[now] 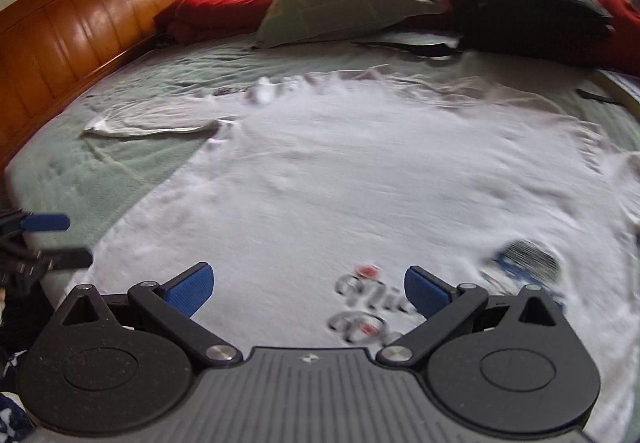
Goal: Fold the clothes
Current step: 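Move the open left gripper to the folded 'OH,YES!' sleeve strip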
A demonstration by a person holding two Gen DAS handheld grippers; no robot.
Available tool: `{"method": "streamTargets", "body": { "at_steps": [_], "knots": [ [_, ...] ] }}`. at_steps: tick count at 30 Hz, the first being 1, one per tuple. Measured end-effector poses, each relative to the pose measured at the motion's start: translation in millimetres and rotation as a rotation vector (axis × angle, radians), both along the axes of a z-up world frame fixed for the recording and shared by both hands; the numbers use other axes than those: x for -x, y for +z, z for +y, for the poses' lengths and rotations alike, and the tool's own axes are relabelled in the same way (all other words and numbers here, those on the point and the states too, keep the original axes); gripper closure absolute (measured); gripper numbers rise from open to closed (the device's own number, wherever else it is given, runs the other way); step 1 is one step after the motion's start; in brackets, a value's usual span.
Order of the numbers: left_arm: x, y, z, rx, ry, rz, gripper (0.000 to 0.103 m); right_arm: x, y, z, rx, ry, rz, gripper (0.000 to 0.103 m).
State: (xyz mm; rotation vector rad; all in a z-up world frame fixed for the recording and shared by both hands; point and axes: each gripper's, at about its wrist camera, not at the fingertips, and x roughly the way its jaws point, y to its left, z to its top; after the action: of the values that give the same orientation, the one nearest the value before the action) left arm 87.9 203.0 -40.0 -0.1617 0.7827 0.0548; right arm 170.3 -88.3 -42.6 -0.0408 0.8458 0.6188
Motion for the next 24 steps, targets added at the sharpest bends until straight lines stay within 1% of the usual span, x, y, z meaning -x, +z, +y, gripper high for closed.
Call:
{"method": "streamTargets", "body": {
  "at_steps": [3, 8, 13, 16, 19, 21, 23, 24],
  "knots": [
    [-12, 4, 31, 0.025, 0.072, -0.020, 0.001, -13, -4, 16, -0.014, 0.033, 0.022, 0.000],
    [-36, 8, 82, 0.064, 0.159, -0.087, 0.001, -35, -8, 37, -0.046, 0.080, 0.058, 0.000],
    [-69, 0, 134, 0.091, 0.266, -0.162, 0.001, -52, -5, 45, -0.076, 0.089, 0.046, 0.000],
    [-88, -12, 162, 0.142, 0.313, -0.185, 0.001, -61, -7, 46, -0.086, 0.080, 0.045, 0.000],
    [-101, -28, 182, 0.198, 0.343, -0.178, 0.001, -70, -12, 46, -0.098, 0.069, 0.059, 0.000],
    [-104, -38, 193, 0.242, 0.376, -0.171, 0.001, -75, -16, 46, -0.086, 0.051, 0.061, 0.000],
    [-102, -48, 203, 0.304, 0.391, -0.182, 0.001, -81, -19, 47, -0.072, 0.034, 0.060, 0.000],
    [-102, -50, 207, 0.322, 0.389, -0.193, 0.001, -84, -20, 47, -0.069, 0.029, 0.061, 0.000]
  ]
}}
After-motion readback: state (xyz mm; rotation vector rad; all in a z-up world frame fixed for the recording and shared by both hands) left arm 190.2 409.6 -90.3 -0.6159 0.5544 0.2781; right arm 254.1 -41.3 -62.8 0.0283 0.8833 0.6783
